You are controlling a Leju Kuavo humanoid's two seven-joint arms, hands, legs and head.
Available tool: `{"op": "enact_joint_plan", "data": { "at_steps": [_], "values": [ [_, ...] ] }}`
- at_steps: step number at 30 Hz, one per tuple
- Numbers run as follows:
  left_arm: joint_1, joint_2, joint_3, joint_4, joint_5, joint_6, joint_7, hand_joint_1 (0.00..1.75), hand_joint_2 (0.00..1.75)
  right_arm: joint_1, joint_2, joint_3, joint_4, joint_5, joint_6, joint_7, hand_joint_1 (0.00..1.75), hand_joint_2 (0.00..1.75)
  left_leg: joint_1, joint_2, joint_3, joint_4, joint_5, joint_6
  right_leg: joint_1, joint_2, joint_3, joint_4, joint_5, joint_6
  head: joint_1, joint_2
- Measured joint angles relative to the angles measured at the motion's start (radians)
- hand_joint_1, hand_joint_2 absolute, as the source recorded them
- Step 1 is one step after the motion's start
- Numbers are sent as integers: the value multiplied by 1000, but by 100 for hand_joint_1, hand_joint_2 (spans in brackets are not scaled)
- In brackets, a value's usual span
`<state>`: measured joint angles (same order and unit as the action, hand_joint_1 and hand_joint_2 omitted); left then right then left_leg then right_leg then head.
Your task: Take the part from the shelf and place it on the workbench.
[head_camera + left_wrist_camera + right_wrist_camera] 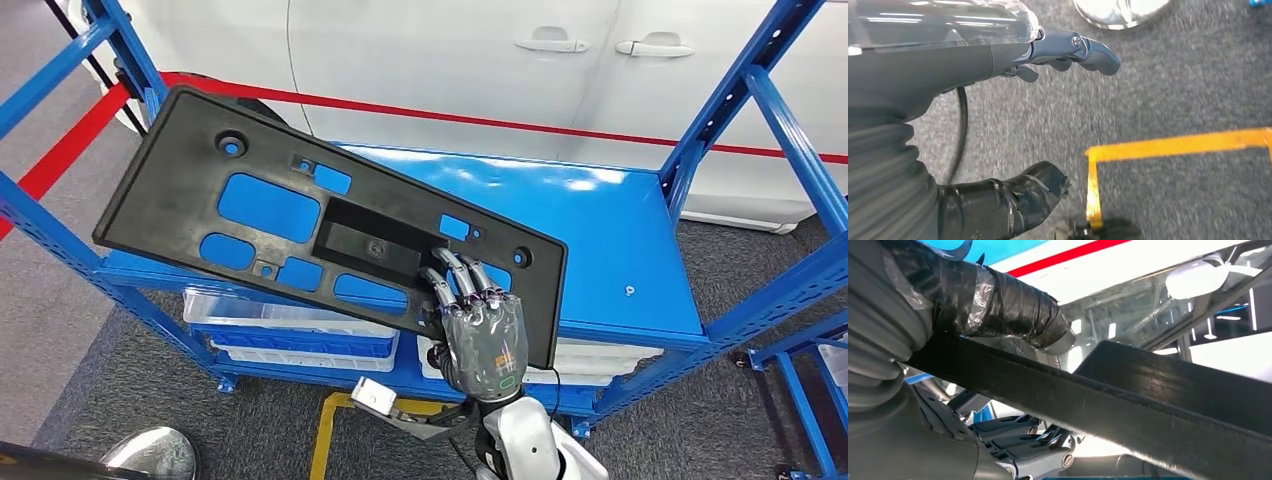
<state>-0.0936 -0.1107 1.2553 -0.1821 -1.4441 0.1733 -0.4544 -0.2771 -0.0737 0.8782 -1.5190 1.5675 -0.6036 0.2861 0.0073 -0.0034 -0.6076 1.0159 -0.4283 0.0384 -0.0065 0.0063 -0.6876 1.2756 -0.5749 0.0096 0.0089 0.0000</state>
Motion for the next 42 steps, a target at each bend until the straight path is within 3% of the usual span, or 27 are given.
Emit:
{"op": "enact_joint_plan", "data": {
  "at_steps": [2, 4, 7, 9, 12, 13, 14, 15, 17, 19, 22, 24, 25, 27, 28, 29, 30, 32, 34, 36, 39, 40, 42],
  "values": [
    [1, 1, 1, -1, -1, 5, -2, 0, 175, 3, -4, 0, -12, 0, 6, -2, 175, 175, -2, -1, -2, 6, -1, -2, 2, 0, 74, -136, 58, -9, 0, 0],
    [0, 1, 1, -2, -2, 10, -2, 0, 175, 4, -6, 0, -25, 0, 12, -2, 175, 175, -5, -2, -3, 10, -1, -9, 6, -1, 118, -223, 83, -17, -1, 0],
    [1, 3, 1, -4, -2, -1, -3, 0, 175, 5, -9, 0, -36, 0, 15, -1, 175, 175, -4, -2, -5, 9, 3, -26, 7, -1, 121, -239, 93, -30, 0, 0],
    [3, 6, 2, -6, 0, -11, 3, 0, 175, 5, -11, -1, -42, 0, 15, -2, 175, 175, -3, -2, -19, 41, -24, -37, 1, -3, 120, -249, 103, -42, -2, 0],
    [4, 6, 2, -7, 0, 1, 26, 0, 175, 7, -12, -1, -49, 0, 20, -12, 175, 175, 3, -1, -89, 219, -129, -52, -1, -7, 112, -251, 111, -49, -6, 0],
    [4, 6, 2, -7, -1, 8, 30, 0, 175, 8, -12, -1, -49, 0, 24, -15, 175, 175, 5, -1, -107, 268, -148, -55, -1, -7, 110, -250, 111, -49, -6, 0],
    [4, 6, 2, -7, -1, 13, 33, 0, 175, 9, -12, -1, -50, 0, 27, -16, 175, 175, 5, -1, -109, 286, -149, -57, -1, -8, 108, -248, 112, -49, -6, 0],
    [4, 6, 2, -7, -1, 15, 35, 0, 175, 11, -12, -1, -50, 0, 30, -16, 175, 175, 6, 0, -92, 264, -131, -57, -1, -8, 107, -246, 112, -48, -6, 0],
    [3, 6, 2, -7, 0, 12, 37, 0, 175, 13, -12, -1, -52, 0, 32, -16, 175, 175, 6, 0, -17, 129, -72, -52, -1, -8, 108, -243, 112, -46, -6, 0],
    [3, 9, 2, -8, -1, 5, 35, 0, 175, 14, -12, -1, -56, 0, 32, -17, 175, 175, 2, -1, 39, 19, -40, -43, 3, -7, 104, -240, 114, -38, -5, 0],
    [4, 13, 2, -9, -3, 2, 34, 0, 175, 17, -13, -4, -60, 0, 31, -20, 175, 175, -1, -3, 45, -4, -33, -26, 5, -6, 98, -242, 120, -22, -5, 0],
    [5, 14, 2, -9, -5, 2, 34, 0, 175, 19, -13, -8, -63, 0, 31, -21, 175, 175, 2, 0, 44, -15, -23, -11, 4, -5, 89, -219, 98, -12, -4, 0],
    [5, 14, 2, -10, -7, 3, 34, 0, 175, 20, -14, -10, -65, 0, 31, -22, 175, 175, 5, 1, 43, -20, -18, -4, 4, -5, 73, -180, 70, -8, -4, 0],
    [5, 15, 2, -11, -10, 3, 34, 0, 175, 23, -15, -13, -67, 0, 31, -22, 175, 175, 3, 3, 36, -19, -13, 2, 1, -5, 19, -52, -4, -3, -3, 0],
    [6, 15, 2, -12, -10, 3, 34, 0, 175, 25, -16, -14, -67, 0, 31, -22, 175, 175, 3, 3, 31, -17, -12, 3, 0, -5, -6, 7, -28, -1, -3, 0],
    [6, 15, 2, -12, -10, 3, 35, 0, 175, 28, -17, -14, -67, 0, 31, -23, 175, 175, 3, 3, 27, -15, -11, 3, -1, -5, -17, 38, -35, 0, -3, 0],
    [6, 15, 2, -12, -10, 4, 38, 0, 175, 30, -18, -14, -66, 0, 32, -24, 175, 175, 2, 3, 24, -11, -11, 3, -2, -5, -8, 30, -21, 1, -3, 0],
    [6, 11, 1, -12, -14, 12, 47, 0, 175, 31, -19, -15, -67, 0, 33, -28, 175, 175, 3, 2, 19, -1, -12, 0, -5, -6, 62, -93, 38, -2, -3, 0],
    [3, 4, 0, -12, -19, 28, 57, 0, 175, 31, -18, -17, -68, 0, 35, -35, 175, 175, -1, 1, 13, 10, -14, -9, -2, -5, 121, -207, 75, -7, -3, 0],
    [1, 2, 0, -12, -21, 37, 65, 0, 175, 32, -15, -18, -70, 0, 36, -44, 175, 175, -3, 0, 9, 13, -10, -20, 2, -4, 127, -228, 80, -13, -4, 0],
    [1, 0, 0, -12, -21, 39, 71, 0, 175, 34, -8, -19, -72, 0, 36, -60, 175, 175, 0, 0, -1, 26, -22, -38, -2, -5, 121, -238, 95, -34, -4, 0],
    [1, 0, 0, -12, -21, 39, 73, 0, 175, 34, -4, -20, -72, 0, 36, -64, 175, 175, 2, 0, -15, 58, -46, -44, -5, -6, 118, -242, 101, -41, -5, 0],
    [1, -1, 0, -13, -21, 40, 74, 0, 175, 35, 2, -21, -73, 0, 36, -68, 175, 175, 5, 1, -61, 175, -120, -53, -5, -8, 109, -243, 108, -47, -6, 0]
  ]
}}
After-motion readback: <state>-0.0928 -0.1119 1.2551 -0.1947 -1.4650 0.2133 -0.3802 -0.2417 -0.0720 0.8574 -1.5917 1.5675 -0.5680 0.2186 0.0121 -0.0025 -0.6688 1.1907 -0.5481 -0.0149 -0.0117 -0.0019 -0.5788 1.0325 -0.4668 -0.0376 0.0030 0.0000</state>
